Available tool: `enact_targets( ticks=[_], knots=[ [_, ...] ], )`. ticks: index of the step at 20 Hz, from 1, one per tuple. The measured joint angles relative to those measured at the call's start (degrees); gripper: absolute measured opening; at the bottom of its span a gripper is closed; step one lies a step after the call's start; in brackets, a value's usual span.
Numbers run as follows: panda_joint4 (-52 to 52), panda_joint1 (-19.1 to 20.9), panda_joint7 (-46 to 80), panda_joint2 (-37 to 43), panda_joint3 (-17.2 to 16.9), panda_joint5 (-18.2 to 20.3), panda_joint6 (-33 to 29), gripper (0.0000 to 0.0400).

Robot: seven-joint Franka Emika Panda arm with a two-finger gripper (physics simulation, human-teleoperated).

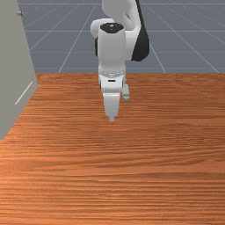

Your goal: Open the drawer

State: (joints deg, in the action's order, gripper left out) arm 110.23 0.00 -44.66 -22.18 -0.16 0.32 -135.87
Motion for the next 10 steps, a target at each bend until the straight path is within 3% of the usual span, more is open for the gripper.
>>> enact_targets(
  ticks=[1,3,5,6,7,8,10],
  knots=[
    [0.3,-0.2,0.4,0.0,-0.6,-1.0,0.7,0.0249],
    [0.8,-0.1,2.5,0.2,-1.7,-1.5,2.0,0.0344],
    [0.9,0.1,3.3,0.3,-2.1,-1.6,2.6,0.0380],
    [2.8,-1.0,16.3,5.1,-3.1,-1.2,12.3,0.0234],
    [1.7,-1.8,29.0,10.5,-3.9,0.2,20.2,0.0143],
    [0.4,-2.2,41.4,14.3,-4.6,1.9,25.2,0.0088],
    [-0.3,-2.3,65.5,17.8,-6.0,5.8,29.8,0.0033]
  ],
)
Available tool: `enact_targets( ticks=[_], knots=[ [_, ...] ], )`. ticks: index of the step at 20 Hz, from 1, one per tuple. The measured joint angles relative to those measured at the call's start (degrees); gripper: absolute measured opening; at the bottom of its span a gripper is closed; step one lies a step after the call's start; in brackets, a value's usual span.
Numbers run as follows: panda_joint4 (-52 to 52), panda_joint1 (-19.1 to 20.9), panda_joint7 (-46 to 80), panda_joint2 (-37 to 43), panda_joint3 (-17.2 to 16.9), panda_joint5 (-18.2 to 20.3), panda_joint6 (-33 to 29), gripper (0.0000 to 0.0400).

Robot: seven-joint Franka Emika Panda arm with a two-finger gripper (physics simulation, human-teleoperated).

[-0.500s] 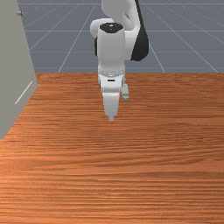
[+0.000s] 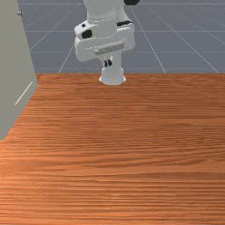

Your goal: Open the drawer

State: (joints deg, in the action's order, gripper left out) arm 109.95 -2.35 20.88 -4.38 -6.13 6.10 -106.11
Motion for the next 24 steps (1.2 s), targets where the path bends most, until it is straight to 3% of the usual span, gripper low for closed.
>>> enact_targets(
  ticks=[2,5,9,13,17,24],
  knots=[
    [0.5,0.6,12.8,0.9,-0.9,2.9,1.3,0.0012],
    [0.8,1.1,18.5,1.2,-1.3,4.5,1.7,0.0003],
    [-2.1,1.1,20.5,4.9,-1.4,4.2,4.0,0.0000],
    [-13.5,2.0,21.6,9.0,-2.6,1.8,9.6,0.0000],
    [-24.1,6.0,22.6,9.4,-6.9,-0.5,12.4,0.0000],
    [-37.0,16.0,23.0,8.0,-17.4,-0.9,12.3,0.0000]
  ],
)
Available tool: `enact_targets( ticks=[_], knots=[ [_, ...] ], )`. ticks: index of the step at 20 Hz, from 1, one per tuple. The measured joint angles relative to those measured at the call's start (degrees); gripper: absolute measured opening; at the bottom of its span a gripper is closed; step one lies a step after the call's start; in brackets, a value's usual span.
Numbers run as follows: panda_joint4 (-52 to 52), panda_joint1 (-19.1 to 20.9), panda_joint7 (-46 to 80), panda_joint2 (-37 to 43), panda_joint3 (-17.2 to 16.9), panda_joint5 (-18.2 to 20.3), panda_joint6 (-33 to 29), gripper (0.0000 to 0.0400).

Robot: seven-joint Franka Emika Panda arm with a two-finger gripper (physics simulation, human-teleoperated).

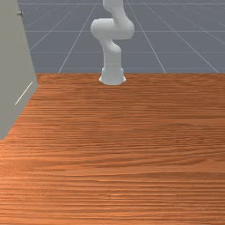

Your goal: Open the drawer

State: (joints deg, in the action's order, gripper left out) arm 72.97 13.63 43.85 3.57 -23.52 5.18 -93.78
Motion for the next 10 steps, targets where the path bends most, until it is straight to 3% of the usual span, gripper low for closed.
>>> enact_targets(
  ticks=[4,10],
  knots=[
    [-0.9,2.7,-0.1,-0.4,-2.3,0.0,-0.4,0.0000],
    [4.8,2.8,-0.1,-1.9,-2.1,0.4,-1.8,0.0001]
  ],
)
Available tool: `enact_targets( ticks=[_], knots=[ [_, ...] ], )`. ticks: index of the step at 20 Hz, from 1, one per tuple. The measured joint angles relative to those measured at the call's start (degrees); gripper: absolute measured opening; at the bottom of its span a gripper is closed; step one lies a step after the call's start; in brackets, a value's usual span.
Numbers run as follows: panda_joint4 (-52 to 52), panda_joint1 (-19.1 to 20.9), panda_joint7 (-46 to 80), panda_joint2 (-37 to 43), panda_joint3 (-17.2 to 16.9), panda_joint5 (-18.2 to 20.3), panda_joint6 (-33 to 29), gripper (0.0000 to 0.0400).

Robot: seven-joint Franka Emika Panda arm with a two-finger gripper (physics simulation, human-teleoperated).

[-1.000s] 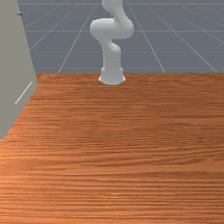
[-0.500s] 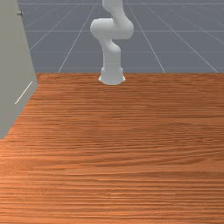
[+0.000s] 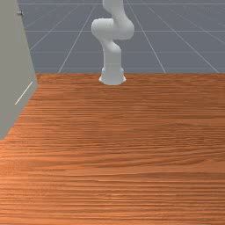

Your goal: Open the drawer

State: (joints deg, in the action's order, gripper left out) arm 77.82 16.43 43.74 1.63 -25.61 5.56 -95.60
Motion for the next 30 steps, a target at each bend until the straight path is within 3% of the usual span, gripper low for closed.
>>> enact_targets(
  ticks=[9,11,12,16,20,25,28,30],
  knots=[
    [6.6,0.3,-0.3,4.0,0.8,0.2,-7.6,0.0000],
    [8.6,0.5,-0.4,5.5,1.5,0.3,-8.9,0.0026],
    [9.7,0.5,-0.5,6.5,2.0,0.4,-9.3,0.0041],
    [15.5,-0.4,0.1,11.3,5.5,0.0,-12.0,0.0001],
    [18.9,-2.2,0.9,14.5,9.3,1.0,-12.0,0.0001],
    [19.6,-3.4,1.8,15.2,11.8,1.2,-11.3,0.0032],
    [19.5,-3.3,2.1,11.6,12.6,1.2,-11.5,0.0003],
    [21.3,-3.3,2.2,11.9,13.2,1.3,-12.1,0.0018]
  ],
)
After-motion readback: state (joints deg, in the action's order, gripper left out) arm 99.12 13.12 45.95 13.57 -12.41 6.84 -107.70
